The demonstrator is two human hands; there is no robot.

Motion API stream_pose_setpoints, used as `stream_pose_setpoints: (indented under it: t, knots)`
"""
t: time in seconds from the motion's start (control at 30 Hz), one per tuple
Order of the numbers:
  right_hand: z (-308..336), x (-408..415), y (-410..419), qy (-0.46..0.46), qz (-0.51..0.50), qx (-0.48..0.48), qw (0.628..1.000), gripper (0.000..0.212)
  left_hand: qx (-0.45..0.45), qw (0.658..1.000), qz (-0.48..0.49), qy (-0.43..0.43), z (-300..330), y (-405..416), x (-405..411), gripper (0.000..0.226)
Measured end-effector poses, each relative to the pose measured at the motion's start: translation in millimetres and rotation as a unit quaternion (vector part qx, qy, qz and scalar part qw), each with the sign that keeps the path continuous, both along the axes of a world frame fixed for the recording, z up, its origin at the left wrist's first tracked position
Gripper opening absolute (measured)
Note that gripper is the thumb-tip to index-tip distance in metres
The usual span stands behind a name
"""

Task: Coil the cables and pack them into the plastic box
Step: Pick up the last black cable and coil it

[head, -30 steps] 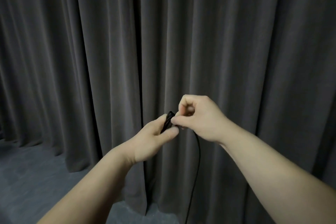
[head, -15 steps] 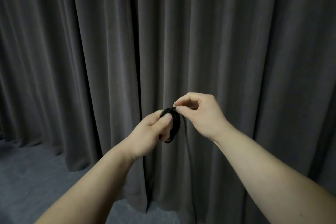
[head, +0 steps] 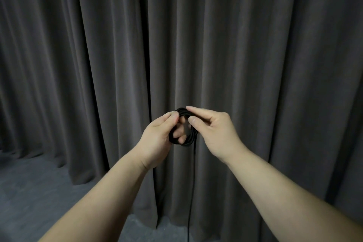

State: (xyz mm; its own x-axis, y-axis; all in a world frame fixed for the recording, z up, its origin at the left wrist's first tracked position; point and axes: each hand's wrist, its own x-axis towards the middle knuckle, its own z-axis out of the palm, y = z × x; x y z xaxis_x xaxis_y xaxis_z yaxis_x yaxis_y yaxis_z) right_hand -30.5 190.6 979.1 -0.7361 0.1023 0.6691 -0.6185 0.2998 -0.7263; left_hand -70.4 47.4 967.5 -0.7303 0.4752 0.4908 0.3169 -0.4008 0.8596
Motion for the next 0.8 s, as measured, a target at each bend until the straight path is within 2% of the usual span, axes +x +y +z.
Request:
stream_pose_setpoints:
  t: [0.1,0.2,0.33,0.43,0.63,0.8]
  knots:
    - [0,-1,0,0.008,-0.007,-0.022,1.000,0.032,0.011,1.000,0.009,-0.020,-1,1,0,0.024]
    - [0,-1,0,0.009,0.004,-0.047,0.999,0.030,0.018,0.998,-0.035,-0.044,-1,0,2,0.023]
    - [-2,-1,2,0.002,-0.006,-0.076,0.997,0.029,-0.037,0.994,-0.093,-0.051,0,-8,3,0.022]
    - [-6,-3,1,-0.008,-0.004,-0.088,0.996,0.029,-0.043,0.995,-0.078,-0.040,2,-8,3,0.019]
    - [-6,-4,1,-0.015,0.016,-0.072,0.997,0.024,-0.020,0.999,-0.024,0.043,-4,-2,5,0.015]
    - [-5,-6,-2,-0.038,0.027,-0.124,0.991,0.013,0.033,0.999,-0.020,0.020,-7,2,11,0.024]
